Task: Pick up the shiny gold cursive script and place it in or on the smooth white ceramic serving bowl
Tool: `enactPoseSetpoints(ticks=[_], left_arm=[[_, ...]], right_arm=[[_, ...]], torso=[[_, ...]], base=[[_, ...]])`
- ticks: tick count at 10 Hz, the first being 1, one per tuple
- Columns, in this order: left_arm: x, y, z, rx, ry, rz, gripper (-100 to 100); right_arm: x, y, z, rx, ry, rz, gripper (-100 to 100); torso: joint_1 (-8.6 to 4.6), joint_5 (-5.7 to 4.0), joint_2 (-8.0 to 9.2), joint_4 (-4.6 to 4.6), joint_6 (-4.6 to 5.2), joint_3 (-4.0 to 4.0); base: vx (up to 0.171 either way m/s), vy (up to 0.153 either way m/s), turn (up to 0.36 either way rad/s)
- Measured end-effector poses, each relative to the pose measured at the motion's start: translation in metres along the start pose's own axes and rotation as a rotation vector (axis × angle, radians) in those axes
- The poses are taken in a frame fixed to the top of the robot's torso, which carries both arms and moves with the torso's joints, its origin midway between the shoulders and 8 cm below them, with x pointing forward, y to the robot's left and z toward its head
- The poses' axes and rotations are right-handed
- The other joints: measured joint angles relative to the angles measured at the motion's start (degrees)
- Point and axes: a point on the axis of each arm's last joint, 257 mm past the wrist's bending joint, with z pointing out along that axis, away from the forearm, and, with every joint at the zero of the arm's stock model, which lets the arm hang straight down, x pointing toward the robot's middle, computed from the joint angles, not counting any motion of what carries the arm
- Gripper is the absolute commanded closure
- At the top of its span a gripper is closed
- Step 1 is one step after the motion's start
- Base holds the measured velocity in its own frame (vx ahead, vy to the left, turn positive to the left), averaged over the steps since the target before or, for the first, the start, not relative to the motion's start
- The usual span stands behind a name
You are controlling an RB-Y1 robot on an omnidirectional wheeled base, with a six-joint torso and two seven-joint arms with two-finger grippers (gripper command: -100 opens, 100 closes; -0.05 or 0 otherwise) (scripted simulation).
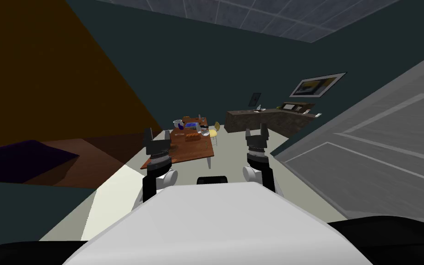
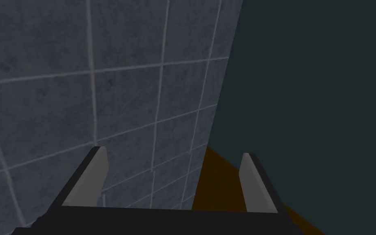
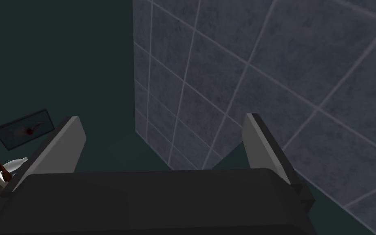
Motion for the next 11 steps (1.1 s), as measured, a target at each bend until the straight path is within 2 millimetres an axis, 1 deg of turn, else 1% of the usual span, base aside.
enactPoseSetpoints(ticks=[2,5,7,8,9,10,11], left_arm=[[0.002,0.011,-0.002,-0.026,0.024,-0.032,-100],[0.004,0.037,-0.012,-0.084,0.050,-0.109,-100],[0.005,0.057,-0.020,-0.138,0.058,-0.178,-100],[0.002,0.068,-0.026,-0.165,0.060,-0.215,-100],[0.001,0.076,-0.026,-0.179,0.059,-0.237,-100],[0.000,0.089,-0.030,-0.204,0.056,-0.263,-100],[-0.003,0.100,-0.038,-0.236,0.051,-0.298,-100]], right_arm=[[0.000,0.000,0.000,0.000,0.000,0.000,0],[0.000,0.000,0.000,0.000,0.000,0.000,0],[0.000,0.000,0.000,0.000,0.000,0.000,0],[0.000,0.000,0.000,0.000,0.000,0.000,0],[0.000,0.000,0.000,0.000,0.000,0.000,0],[0.000,0.000,0.000,0.000,0.000,0.000,0],[0.000,0.000,0.000,0.000,0.000,0.000,0]], torso=[[-0.15,-0.03,0.10,0.02,0.02,0.06],[-0.24,-0.05,0.18,0.04,0.02,0.11],[-0.37,-0.08,0.15,0.03,0.02,0.09],[-0.36,-0.09,0.14,0.03,0.02,0.08],[-0.24,-0.06,0.13,0.03,-0.01,0.08],[-0.23,-0.05,0.11,0.03,0.02,0.06],[-0.25,-0.06,0.11,0.02,0.00,0.06]], base=[[-0.036,-0.048,-0.174],[-0.046,-0.068,-0.206],[-0.031,-0.102,-0.268],[-0.026,-0.063,-0.081],[-0.022,-0.064,-0.193],[-0.016,-0.075,-0.242],[-0.005,-0.091,-0.226]])
